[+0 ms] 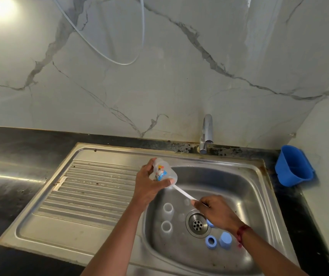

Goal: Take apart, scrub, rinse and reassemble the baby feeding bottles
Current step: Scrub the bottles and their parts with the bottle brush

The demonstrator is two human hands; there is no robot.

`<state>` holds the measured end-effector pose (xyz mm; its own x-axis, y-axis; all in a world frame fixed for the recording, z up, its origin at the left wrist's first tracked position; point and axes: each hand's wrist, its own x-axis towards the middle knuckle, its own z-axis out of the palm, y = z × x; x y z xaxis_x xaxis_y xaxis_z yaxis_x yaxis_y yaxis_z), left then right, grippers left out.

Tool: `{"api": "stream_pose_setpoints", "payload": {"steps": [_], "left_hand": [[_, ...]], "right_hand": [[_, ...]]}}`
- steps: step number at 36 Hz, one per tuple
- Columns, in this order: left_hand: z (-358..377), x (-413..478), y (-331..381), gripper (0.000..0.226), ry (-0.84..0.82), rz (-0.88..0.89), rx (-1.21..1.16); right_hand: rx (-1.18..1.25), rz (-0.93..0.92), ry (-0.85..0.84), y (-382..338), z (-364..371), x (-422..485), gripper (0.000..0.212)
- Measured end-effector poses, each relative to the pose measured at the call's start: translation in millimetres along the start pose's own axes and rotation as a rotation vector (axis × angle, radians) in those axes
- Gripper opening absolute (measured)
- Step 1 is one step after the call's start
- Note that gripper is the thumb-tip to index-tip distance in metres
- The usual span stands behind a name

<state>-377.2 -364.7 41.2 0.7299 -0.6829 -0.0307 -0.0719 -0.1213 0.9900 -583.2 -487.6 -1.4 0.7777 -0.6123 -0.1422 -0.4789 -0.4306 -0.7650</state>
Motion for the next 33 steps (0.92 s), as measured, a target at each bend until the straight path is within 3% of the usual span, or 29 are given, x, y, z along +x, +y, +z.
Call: {"api": "stream_pose_setpoints", "payload": {"steps": [4, 15, 23, 33], "left_hand": [[-3.8, -0.2, 0.8, 0.063, 0.023, 0.029, 0.031], [-6.8, 5.2, 10.6, 0.051, 0.137, 0.011, -0.157], [13.0, -7.5, 9.4, 0.05, 0.046, 0.025, -0.104], [-0.5, 8.9, 15.4, 0.055, 0.148, -0.02, -0.216]], "right_hand": [[0.014, -0.004, -0.009, 1.5, 5.7, -3.5, 0.056], [0.053, -0.028, 0.016, 5.5, 12.3, -12.8, 0.056], [-0.024, -0.037, 0.064, 0.4, 12.2, -2.5, 0.056], [0.029, -0.088, 0.082, 9.1, 16.6, -13.5, 0.056]]}}
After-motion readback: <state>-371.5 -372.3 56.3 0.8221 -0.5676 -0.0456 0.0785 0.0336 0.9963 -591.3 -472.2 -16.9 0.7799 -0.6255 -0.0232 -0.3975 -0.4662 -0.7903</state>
